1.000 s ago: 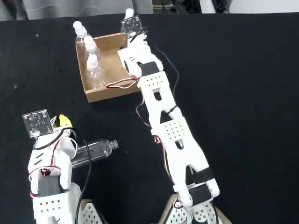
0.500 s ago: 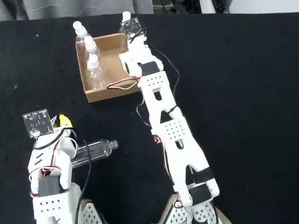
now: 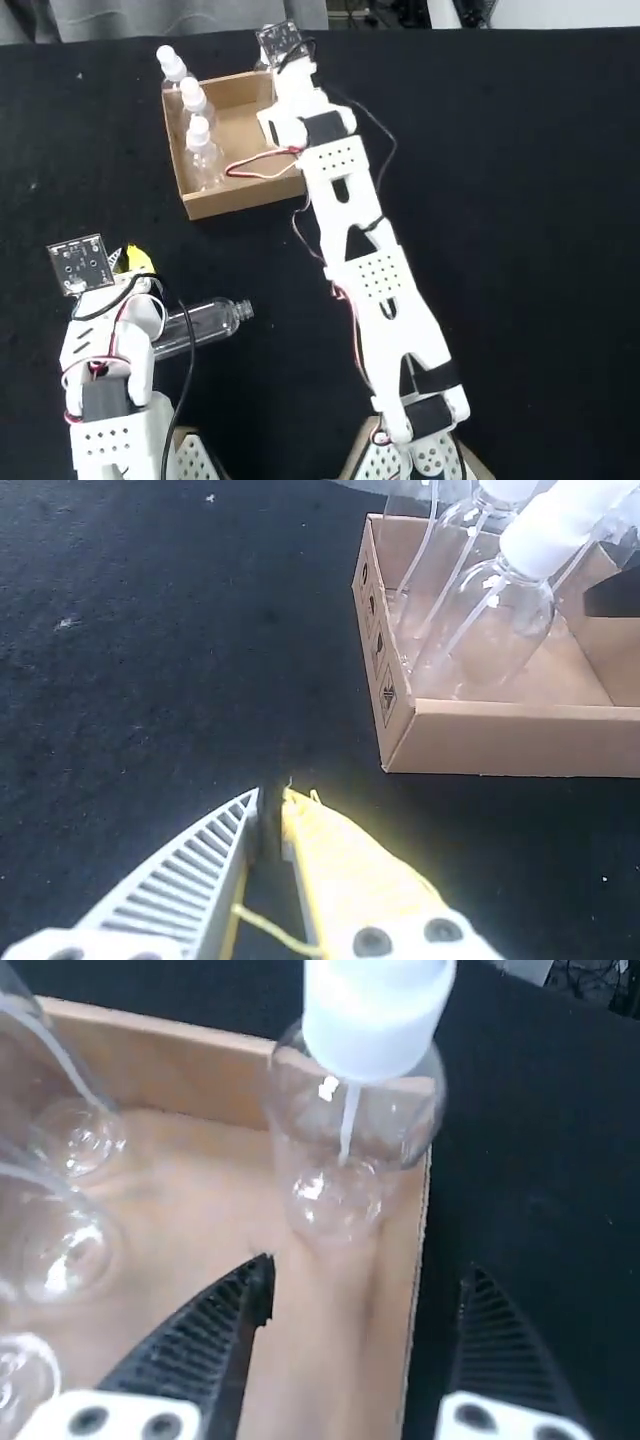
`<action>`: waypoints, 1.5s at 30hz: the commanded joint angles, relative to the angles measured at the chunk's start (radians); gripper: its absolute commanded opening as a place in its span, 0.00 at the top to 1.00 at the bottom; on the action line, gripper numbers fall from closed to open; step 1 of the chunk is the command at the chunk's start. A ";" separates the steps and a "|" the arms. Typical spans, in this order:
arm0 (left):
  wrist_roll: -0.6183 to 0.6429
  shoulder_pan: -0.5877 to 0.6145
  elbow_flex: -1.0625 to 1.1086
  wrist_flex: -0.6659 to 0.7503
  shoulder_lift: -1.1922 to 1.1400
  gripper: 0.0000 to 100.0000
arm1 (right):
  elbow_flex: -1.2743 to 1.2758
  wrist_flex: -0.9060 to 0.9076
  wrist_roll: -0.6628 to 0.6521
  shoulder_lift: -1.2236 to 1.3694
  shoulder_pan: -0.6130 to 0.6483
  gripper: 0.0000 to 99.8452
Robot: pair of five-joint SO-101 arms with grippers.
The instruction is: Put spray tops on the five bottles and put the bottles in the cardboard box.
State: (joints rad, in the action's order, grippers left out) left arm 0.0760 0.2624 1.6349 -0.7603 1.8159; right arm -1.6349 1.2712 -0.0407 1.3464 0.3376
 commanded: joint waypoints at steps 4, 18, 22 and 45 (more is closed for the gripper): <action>-0.008 0.038 -0.064 0.005 0.009 0.97 | -0.038 0.193 0.002 -0.203 -0.017 0.74; -0.008 0.054 -0.065 0.006 0.009 0.97 | -0.036 0.423 0.002 -0.401 -0.005 0.75; -0.008 0.082 -0.058 0.038 0.009 0.97 | -0.036 0.486 0.002 -0.464 0.029 0.75; -0.008 0.085 -0.056 0.046 0.009 0.97 | 0.443 0.496 0.008 -0.941 0.196 0.75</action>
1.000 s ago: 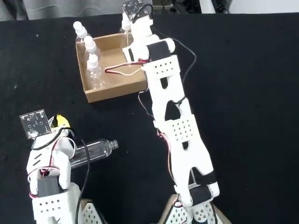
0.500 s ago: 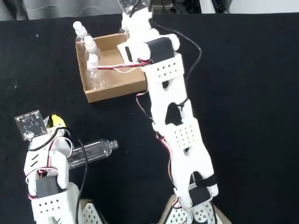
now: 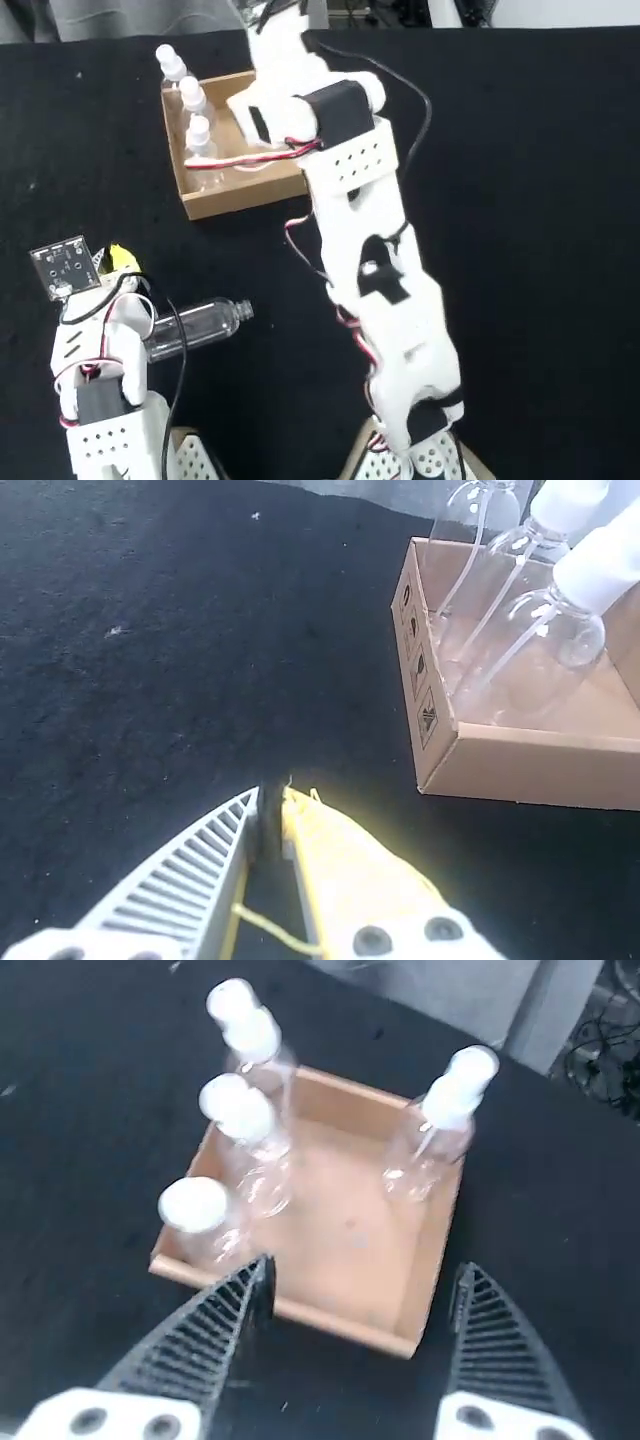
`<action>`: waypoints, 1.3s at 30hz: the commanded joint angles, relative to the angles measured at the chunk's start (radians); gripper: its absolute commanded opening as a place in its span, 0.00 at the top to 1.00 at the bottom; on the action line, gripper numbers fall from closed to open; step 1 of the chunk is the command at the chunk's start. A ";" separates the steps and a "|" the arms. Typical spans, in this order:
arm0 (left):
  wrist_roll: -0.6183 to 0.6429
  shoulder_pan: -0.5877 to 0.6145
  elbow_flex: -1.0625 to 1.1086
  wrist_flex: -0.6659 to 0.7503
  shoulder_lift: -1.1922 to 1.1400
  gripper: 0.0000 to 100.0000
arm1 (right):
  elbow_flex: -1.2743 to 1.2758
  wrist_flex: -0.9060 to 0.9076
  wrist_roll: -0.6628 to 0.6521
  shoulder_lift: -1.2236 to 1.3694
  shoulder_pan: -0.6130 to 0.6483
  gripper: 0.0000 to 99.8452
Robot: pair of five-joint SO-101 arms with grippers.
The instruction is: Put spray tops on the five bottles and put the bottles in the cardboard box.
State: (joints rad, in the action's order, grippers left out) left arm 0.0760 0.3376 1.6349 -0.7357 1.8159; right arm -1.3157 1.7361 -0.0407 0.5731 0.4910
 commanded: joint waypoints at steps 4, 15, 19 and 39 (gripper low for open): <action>-0.008 0.012 -0.056 0.021 0.009 0.97 | 0.335 0.029 0.008 -0.337 0.080 0.75; -0.008 0.012 -0.056 0.021 0.009 0.97 | 0.814 0.021 0.008 -0.705 0.147 0.74; -0.008 0.054 -0.064 0.021 0.009 0.97 | 0.935 0.006 0.008 -0.786 0.166 0.74; -0.077 0.389 -0.076 0.014 0.009 0.91 | 1.431 -0.276 -0.127 -0.972 0.417 0.74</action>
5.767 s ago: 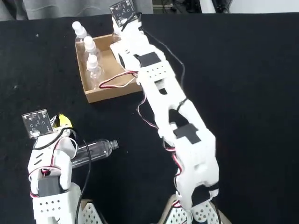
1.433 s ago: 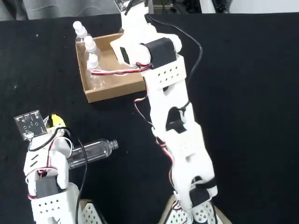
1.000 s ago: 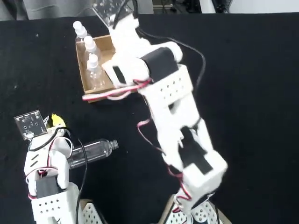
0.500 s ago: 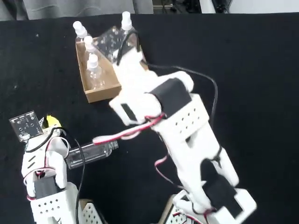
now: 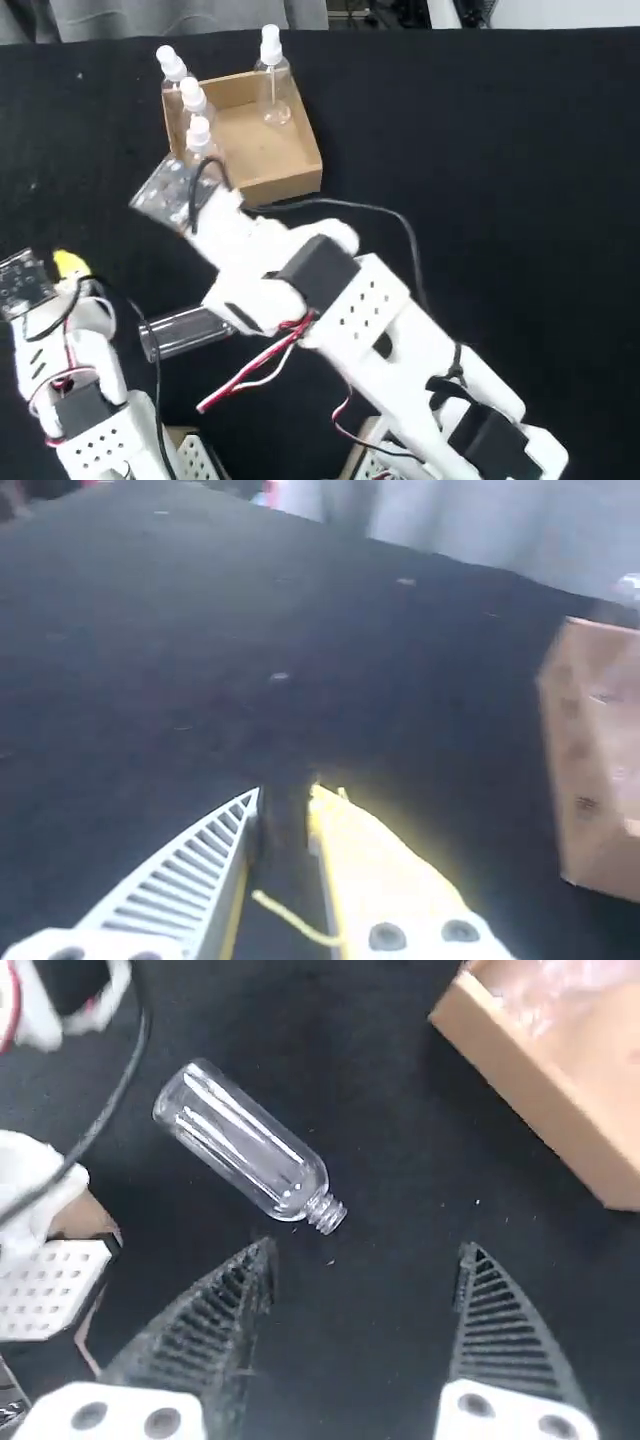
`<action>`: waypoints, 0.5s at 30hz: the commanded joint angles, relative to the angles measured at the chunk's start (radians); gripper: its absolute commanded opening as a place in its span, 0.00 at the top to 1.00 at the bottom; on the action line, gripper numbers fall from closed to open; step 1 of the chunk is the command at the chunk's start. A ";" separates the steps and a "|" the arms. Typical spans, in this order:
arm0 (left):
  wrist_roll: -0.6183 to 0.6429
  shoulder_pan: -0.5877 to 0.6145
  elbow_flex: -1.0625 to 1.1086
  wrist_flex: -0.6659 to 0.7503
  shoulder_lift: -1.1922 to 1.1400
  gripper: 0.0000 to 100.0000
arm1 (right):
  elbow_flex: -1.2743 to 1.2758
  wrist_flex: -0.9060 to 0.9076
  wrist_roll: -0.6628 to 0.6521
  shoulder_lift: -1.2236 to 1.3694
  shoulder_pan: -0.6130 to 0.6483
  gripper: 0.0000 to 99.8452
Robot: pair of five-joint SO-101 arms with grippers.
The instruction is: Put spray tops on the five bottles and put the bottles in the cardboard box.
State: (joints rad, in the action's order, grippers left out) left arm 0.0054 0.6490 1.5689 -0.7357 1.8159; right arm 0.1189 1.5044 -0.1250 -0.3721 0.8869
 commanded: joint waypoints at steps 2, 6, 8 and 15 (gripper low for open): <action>0.015 0.133 0.002 0.012 0.009 0.91 | -0.004 -0.051 -0.071 -0.024 0.021 0.74; 0.023 0.231 0.019 -0.032 0.009 0.91 | -0.001 -0.072 -0.092 -0.004 0.035 0.74; 0.021 0.259 0.016 -0.074 0.009 0.91 | 0.001 -0.086 -0.094 0.019 0.055 0.74; 0.018 0.384 0.013 -0.150 0.009 0.83 | -0.053 -0.115 -0.117 0.193 0.110 0.74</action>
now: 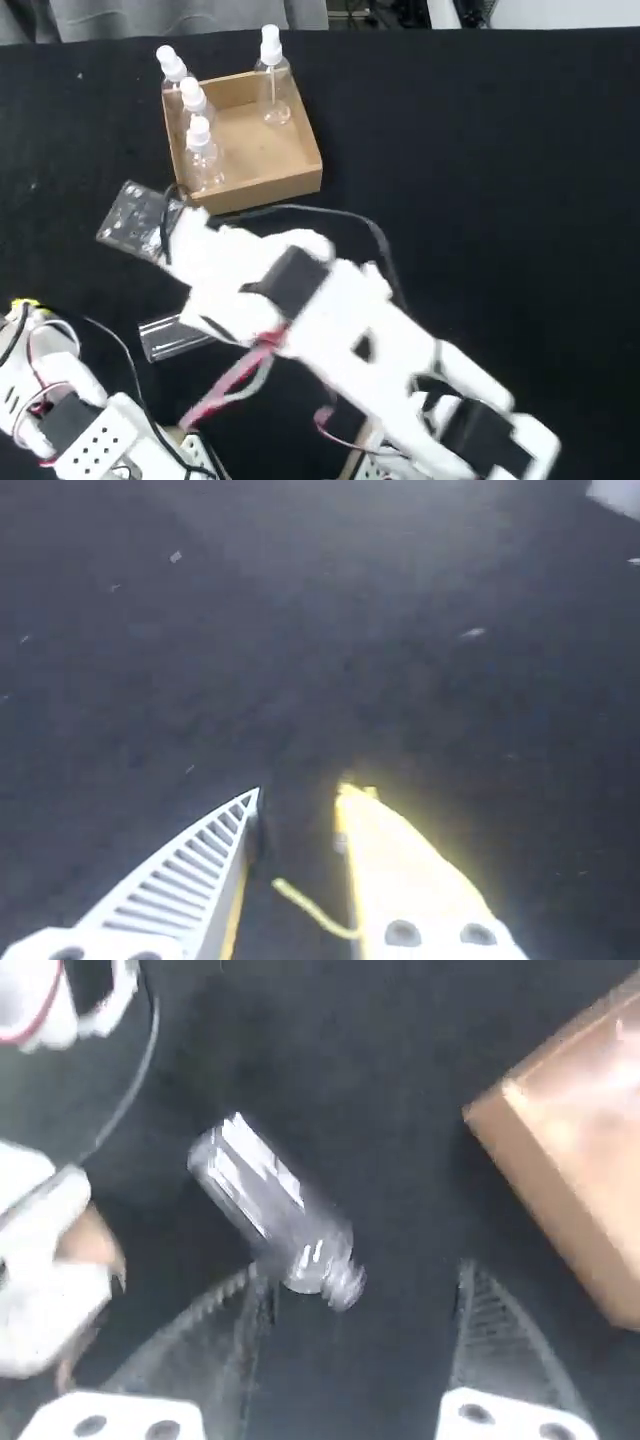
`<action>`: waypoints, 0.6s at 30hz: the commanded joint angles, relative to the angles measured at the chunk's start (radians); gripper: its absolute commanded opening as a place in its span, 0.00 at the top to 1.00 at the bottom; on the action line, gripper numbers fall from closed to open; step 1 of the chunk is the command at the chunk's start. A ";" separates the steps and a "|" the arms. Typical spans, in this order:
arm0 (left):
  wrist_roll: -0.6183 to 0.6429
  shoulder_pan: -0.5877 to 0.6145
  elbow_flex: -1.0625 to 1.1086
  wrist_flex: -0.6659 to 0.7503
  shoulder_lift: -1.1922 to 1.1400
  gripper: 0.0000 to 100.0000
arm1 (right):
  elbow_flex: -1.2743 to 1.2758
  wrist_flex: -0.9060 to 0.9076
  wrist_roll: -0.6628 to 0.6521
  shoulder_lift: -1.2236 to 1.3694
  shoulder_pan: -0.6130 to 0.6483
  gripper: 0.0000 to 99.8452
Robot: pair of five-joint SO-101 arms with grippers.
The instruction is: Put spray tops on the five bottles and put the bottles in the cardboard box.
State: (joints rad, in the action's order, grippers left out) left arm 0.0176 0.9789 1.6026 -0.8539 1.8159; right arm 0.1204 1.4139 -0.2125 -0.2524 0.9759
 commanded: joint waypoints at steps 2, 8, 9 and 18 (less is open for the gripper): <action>0.006 0.079 -0.030 -0.063 0.009 0.81 | -0.085 -0.023 -0.049 0.114 0.025 0.74; 0.005 0.099 -0.035 -0.095 0.009 0.80 | -0.120 -0.028 -0.061 0.188 0.071 0.68; 0.005 0.099 -0.035 -0.095 0.009 0.80 | -0.120 -0.028 -0.061 0.200 0.080 0.64; 0.005 0.099 -0.035 -0.098 0.009 0.80 | -0.127 -0.074 -0.117 0.315 0.124 0.60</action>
State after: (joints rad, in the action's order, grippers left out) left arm 0.0176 1.0679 1.6026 -0.9459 1.8159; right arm 0.0591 1.3863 -0.3122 0.0545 1.0848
